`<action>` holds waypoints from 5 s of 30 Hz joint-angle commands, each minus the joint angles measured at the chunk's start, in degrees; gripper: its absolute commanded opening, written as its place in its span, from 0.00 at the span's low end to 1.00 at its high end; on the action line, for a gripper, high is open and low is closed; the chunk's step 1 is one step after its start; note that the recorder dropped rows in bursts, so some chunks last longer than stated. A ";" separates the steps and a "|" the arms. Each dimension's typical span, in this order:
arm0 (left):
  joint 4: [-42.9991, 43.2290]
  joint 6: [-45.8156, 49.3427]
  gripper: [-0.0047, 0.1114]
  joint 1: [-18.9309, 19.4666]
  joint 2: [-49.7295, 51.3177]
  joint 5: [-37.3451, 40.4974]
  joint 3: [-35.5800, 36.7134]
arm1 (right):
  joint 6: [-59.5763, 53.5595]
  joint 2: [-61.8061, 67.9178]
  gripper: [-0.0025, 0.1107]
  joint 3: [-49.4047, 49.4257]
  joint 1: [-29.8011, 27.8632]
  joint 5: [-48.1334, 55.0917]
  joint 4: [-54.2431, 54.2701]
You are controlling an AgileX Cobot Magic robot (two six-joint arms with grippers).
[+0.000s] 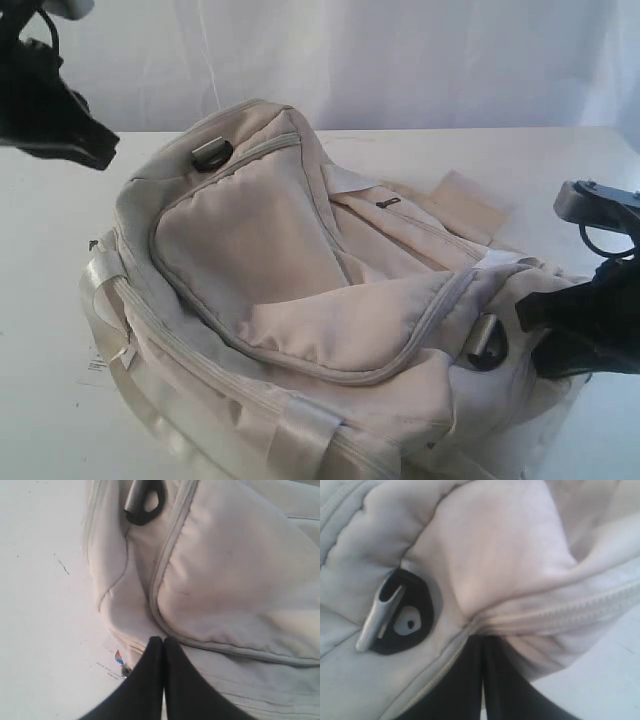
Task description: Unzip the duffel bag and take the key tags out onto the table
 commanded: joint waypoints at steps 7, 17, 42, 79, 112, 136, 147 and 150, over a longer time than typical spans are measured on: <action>-8.08 11.99 0.13 3.95 18.11 4.05 -17.24 | 0.23 0.19 0.02 -0.26 0.05 1.06 0.58; -14.67 11.57 0.53 3.95 28.37 -5.41 -17.24 | 0.23 0.43 0.02 -0.26 0.05 0.84 1.35; -12.84 5.38 0.04 13.21 4.11 4.68 -1.84 | -1.36 3.15 0.02 -9.21 0.05 -20.23 1.39; -18.33 7.02 0.56 13.21 3.62 1.95 5.44 | -4.37 5.40 0.60 -10.44 0.05 -6.25 9.85; -21.06 10.41 0.04 13.11 10.49 4.96 5.44 | -6.72 14.99 0.25 -11.31 0.05 -6.70 15.51; 9.08 -17.41 0.04 13.23 -5.58 -14.46 19.86 | -14.54 20.66 0.02 -25.56 -0.06 -15.24 14.42; 9.19 -17.90 0.04 13.23 -8.10 -12.76 15.56 | -18.05 22.60 0.02 -29.92 -0.06 -14.97 19.65; 9.32 -18.02 0.04 13.23 -7.86 -10.61 15.56 | -18.31 22.60 0.02 -29.92 -0.06 -11.59 19.24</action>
